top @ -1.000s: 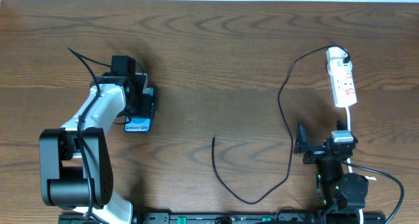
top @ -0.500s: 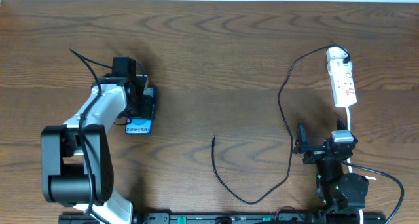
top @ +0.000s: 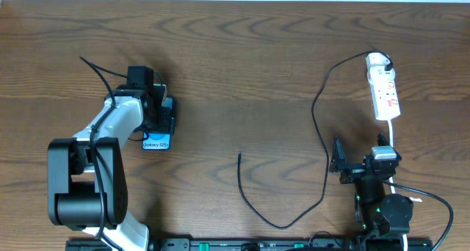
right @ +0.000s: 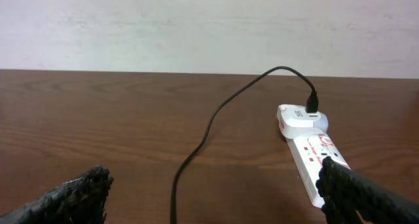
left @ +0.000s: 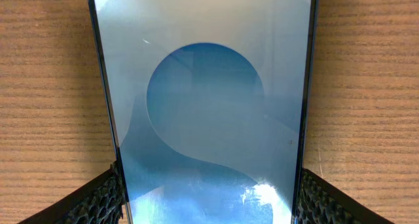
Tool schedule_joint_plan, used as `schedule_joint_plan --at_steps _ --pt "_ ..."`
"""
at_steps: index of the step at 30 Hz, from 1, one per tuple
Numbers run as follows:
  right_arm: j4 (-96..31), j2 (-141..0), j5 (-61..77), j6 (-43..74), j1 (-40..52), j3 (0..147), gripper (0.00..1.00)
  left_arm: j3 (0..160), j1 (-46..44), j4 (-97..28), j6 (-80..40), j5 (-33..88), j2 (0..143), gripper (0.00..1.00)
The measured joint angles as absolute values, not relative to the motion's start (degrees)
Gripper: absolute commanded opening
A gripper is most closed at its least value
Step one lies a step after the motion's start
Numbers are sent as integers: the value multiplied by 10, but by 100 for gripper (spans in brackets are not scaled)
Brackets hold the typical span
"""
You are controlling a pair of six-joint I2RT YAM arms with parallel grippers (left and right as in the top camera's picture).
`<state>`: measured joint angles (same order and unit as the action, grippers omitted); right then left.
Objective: Plug charger to phone and switch on socket
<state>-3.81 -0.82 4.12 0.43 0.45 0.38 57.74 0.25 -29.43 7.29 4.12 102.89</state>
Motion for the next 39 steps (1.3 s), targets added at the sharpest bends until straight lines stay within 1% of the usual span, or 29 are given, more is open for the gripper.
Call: schedule_joint_plan --at_steps 8,9,10,11,14,17,18,19,22,25,33,35,39 --pt "-38 -8 41 4 4 4 99 577 3 -290 73 41 1029 8" --pt "-38 -8 41 4 4 4 99 577 3 -290 73 41 1029 9" --pt "-38 -8 41 4 4 4 99 577 3 -290 73 41 1029 17" --pt "-38 -8 41 4 4 4 99 577 3 -290 73 41 1029 27" --pt "-38 -8 41 4 4 4 99 577 3 -291 73 41 1029 47" --pt "-38 -8 41 4 4 4 99 577 3 -291 73 41 1029 59" --pt "-38 -8 41 4 4 4 99 577 3 -291 73 41 1029 66" --pt "-38 -8 41 4 4 4 99 577 3 -291 73 41 1029 70" --pt "-38 -8 41 4 4 4 99 577 3 -291 73 41 1029 80" --pt "-38 -8 41 4 4 4 99 575 3 -288 73 41 1029 86" --pt "-38 -8 41 4 4 4 99 575 3 -287 73 42 1029 89" --pt "-38 -8 41 4 4 4 99 575 3 -287 73 42 1029 92" --pt "-38 -8 41 4 4 4 99 575 3 -284 72 42 1029 95"
